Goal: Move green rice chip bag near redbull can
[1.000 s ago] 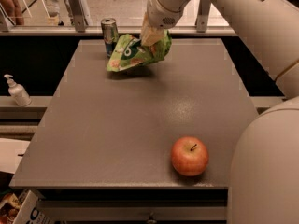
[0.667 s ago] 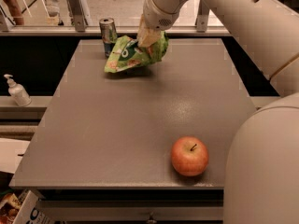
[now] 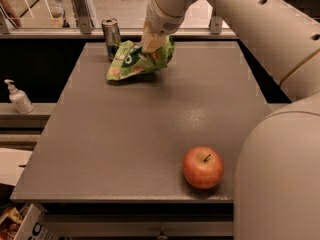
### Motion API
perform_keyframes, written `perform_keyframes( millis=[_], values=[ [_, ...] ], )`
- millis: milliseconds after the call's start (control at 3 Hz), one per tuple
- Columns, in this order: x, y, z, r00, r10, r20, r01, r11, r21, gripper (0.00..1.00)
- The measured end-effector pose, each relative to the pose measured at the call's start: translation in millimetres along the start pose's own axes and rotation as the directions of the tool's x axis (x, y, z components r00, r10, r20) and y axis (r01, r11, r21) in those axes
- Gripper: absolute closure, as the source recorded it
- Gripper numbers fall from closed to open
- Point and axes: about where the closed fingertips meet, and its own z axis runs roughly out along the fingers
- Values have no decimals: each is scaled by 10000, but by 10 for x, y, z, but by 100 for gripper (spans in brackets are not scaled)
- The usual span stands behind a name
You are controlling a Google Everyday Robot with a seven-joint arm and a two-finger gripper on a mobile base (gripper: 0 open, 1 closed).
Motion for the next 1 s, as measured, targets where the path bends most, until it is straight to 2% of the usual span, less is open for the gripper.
perform_keyframes(
  millis=[333,667,1000],
  values=[
    [-55,16,81,10000,-66,49,67,9999,-106,100],
    [-64,64,186,10000,3,20,-3,9993,-376,88],
    [-53,101,257,9999,107,-16,-107,9981,-601,65]
  ],
)
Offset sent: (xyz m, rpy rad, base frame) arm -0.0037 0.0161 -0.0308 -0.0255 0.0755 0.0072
